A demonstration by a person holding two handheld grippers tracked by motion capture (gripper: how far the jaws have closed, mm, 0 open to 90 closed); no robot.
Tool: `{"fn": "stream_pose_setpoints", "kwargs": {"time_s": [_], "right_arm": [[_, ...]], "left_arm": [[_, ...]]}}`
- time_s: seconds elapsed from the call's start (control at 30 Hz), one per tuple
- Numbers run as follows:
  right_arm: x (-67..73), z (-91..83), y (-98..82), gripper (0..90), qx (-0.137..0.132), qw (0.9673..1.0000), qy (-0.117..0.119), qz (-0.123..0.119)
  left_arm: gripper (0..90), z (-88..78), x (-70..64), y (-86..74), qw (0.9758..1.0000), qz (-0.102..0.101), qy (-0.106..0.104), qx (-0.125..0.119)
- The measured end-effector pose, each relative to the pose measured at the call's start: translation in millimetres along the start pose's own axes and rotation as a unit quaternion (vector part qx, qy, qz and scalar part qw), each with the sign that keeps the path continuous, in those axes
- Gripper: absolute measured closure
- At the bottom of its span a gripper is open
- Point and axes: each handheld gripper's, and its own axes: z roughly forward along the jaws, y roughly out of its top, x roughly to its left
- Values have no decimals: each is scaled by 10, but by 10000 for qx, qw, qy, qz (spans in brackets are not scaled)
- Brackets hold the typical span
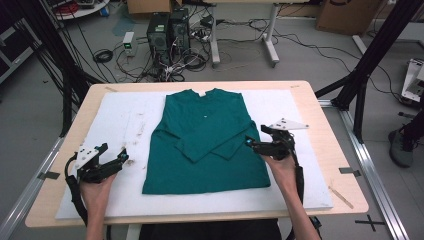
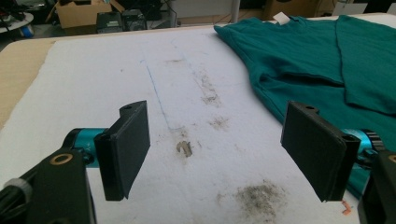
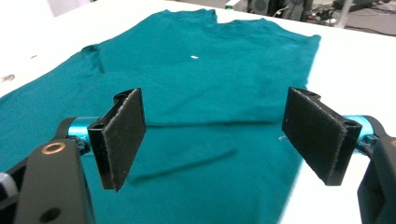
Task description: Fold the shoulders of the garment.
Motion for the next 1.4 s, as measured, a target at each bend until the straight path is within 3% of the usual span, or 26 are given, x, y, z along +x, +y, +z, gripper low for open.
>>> {"fn": "stream_pose_setpoints", "kwargs": {"time_s": [0.07, 0.3, 0.6, 0.7, 0.87, 1.2, 1.4], "right_arm": [[-73, -98, -86, 234, -148, 9998, -79, 72], [-223, -376, -399, 237, -619, 9972, -424, -8], [-385, -497, -663, 233, -903, 9913, -843, 456], [-432, -527, -739, 230, -1013, 9891, -904, 566], [-437, -527, -764, 230, -968, 9891, -962, 555], [-368, -473, -764, 230, -748, 9907, -1107, 261], [-374, -477, -771, 226, -755, 9908, -1079, 312]], "left_arm": [[239, 2, -4, 1, 10000, 9, -8, 10], [239, 0, -6, 0, 10000, 16, -11, -8], [239, -4, -6, 1, 10000, 13, 52, -26], [239, -29, -6, 6, 9998, -16, -38, -187], [239, -56, -26, 18, 9991, -1, -175, -381], [242, -58, -33, 29, 9991, 25, -221, -363], [242, -45, -37, 26, 9992, 35, -233, -320]]}}
